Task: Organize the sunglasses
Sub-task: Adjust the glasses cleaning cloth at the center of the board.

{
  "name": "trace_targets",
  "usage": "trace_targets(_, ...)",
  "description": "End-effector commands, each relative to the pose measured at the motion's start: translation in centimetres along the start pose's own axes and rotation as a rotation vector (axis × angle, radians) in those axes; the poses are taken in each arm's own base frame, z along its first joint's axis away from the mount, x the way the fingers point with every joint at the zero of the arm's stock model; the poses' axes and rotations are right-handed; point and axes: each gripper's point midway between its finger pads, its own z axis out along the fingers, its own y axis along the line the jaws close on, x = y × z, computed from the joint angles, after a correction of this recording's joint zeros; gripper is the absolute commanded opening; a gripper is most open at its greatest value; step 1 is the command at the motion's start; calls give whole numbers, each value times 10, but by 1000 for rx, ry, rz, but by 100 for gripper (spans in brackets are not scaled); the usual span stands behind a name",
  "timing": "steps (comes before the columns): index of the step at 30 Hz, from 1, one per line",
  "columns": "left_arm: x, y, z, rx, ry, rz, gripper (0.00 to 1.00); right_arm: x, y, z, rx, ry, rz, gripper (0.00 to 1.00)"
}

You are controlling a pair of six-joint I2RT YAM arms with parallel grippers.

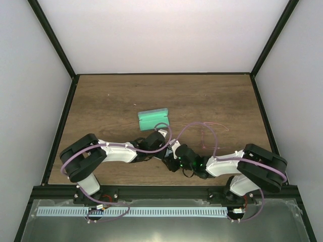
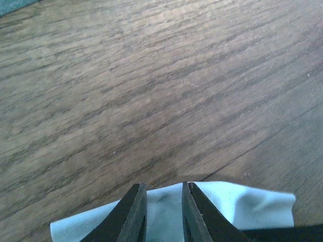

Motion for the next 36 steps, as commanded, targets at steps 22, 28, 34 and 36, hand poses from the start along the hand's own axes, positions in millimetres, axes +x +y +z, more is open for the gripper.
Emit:
trace_targets(22,1,22,-42,-90,-42,-36,38,-19,-31,-35,146,-125,150,53)
trace_targets(28,14,38,-41,-140,-34,-68,45,-3,-44,-39,194,-88,183,58)
trace_targets(34,22,37,-34,-117,-19,-69,45,-6,-39,-39,154,-118,183,28)
trace_targets(36,22,38,-35,-122,-23,-65,45,-11,-35,-38,130,-132,178,27)
